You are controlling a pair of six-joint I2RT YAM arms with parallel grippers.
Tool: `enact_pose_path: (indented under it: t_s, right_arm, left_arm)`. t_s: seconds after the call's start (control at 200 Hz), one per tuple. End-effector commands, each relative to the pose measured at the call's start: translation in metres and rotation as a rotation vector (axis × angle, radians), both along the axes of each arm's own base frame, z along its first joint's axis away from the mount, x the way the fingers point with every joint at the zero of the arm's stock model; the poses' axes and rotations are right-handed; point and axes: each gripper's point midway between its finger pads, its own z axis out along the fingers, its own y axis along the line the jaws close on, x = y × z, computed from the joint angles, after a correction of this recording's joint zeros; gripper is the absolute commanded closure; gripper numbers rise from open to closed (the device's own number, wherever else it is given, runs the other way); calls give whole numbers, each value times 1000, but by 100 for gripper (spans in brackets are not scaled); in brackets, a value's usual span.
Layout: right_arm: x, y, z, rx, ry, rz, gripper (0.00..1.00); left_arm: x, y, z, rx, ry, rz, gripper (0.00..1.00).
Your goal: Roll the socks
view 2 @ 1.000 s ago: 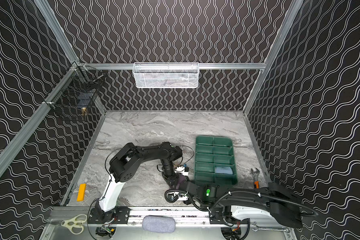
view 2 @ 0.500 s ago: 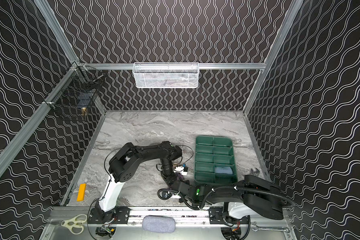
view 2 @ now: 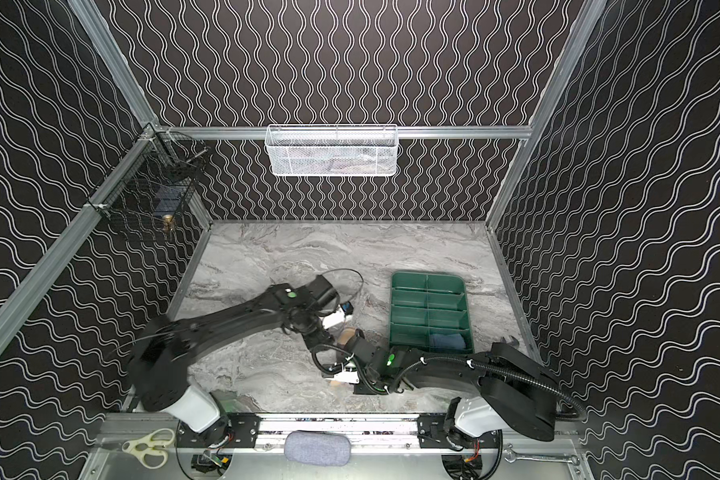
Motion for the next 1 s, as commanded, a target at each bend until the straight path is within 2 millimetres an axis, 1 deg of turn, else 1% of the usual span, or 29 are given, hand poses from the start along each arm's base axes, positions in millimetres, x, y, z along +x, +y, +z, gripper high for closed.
enact_pose_path:
  t_s: [0.0,0.1,0.15,0.19,0.245,0.295,0.385,0.465,0.53,0.596,0.651,0.756,0.836,0.956,0.996]
  right_arm:
    - [-35,-21,-7,-68,276,6,100]
    - [-28,-15,1,-30,346,-18,100]
    - [-24,-12,3,-15,379,-29,100]
    - [-21,-11,5,-10,401,-38,100]
    - [-17,-10,4,-22,425,-52,100]
    - [-14,-10,1,-38,452,-60,100]
    - [-6,-11,-7,-67,472,-89,100]
    - [6,-11,-16,-82,435,-116,100]
    - [15,-13,-22,-94,402,-131,100]
    - [24,-15,-26,-103,377,-146,100]
    - [30,-16,-29,-112,362,-157,100]
    - [37,-21,-37,-141,361,-174,100]
    - [40,-24,-43,-170,376,-188,100]
    - [44,-29,-51,-183,397,-203,100]
    - [46,-30,-53,-183,402,-208,100]
  left_arm:
    - [35,33,46,-5,-293,189,36]
    - [35,62,99,-108,-498,284,34]
    - [28,72,119,-166,-565,286,32]
    - [21,75,131,-218,-600,259,29]
    - [9,75,144,-273,-624,189,28]
    - [-2,75,154,-301,-640,128,31]
    - [-15,81,176,-348,-705,61,32]
    - [-25,84,196,-386,-770,-5,30]
    - [-31,84,205,-387,-785,-52,30]
    - [-33,80,206,-365,-762,-93,30]
    - [-32,76,199,-335,-732,-126,32]
    - [-26,70,178,-269,-695,-162,35]
    - [-24,66,163,-252,-689,-186,35]
    - [-29,54,136,-238,-651,-253,36]
    - [-32,48,124,-218,-630,-281,36]
